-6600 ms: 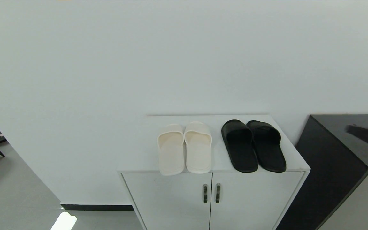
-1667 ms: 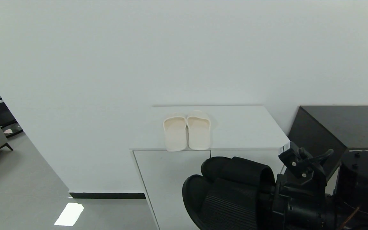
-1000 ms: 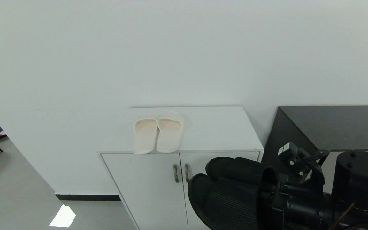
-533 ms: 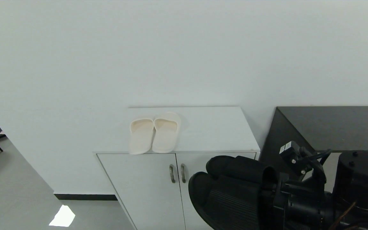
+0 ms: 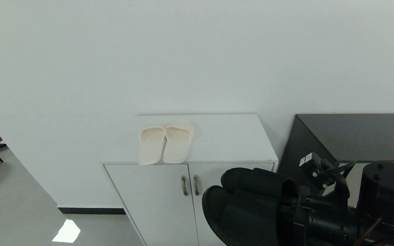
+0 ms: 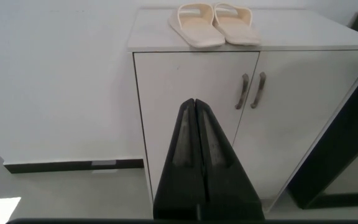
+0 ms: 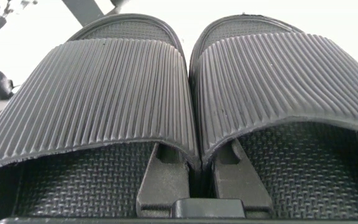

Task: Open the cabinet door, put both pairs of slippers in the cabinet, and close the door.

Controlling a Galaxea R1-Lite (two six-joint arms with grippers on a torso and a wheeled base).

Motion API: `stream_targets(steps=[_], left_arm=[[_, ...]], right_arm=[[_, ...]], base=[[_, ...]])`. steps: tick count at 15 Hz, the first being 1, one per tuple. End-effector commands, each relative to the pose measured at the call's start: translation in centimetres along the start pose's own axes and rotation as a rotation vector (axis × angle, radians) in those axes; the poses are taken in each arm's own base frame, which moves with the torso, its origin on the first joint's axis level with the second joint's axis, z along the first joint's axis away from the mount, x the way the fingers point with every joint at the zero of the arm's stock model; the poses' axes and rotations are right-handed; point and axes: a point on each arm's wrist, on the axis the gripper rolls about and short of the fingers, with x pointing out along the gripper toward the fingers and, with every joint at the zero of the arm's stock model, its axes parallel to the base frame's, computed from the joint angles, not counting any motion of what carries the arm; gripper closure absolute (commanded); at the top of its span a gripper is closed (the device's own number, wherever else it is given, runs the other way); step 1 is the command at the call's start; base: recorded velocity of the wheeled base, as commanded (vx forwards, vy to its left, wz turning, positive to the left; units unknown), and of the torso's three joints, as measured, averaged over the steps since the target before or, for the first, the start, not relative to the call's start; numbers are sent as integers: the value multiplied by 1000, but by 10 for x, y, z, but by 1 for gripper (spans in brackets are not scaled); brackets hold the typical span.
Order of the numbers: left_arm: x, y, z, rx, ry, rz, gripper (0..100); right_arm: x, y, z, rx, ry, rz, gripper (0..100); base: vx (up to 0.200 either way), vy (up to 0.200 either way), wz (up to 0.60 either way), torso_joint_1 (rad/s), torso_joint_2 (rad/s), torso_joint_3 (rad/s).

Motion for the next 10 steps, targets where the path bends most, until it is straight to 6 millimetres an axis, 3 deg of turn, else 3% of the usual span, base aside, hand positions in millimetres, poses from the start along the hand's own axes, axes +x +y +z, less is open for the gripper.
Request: stream_targets(steps=[1,4,10], left_arm=[[0,0,0,0,1,-1,100],[0,0,0,0,1,-1,100],[0,0,0,0,1,-1,100]], right_arm=[[0,1,-1,0,4,9,100],[-1,1,-3,-2,11,21,100],[-1,1,-3,-1,14,20,100]], base=[[0,0,0,0,0,0],[0,0,0,-96,207,111],[0,0,0,-206,453,242]])
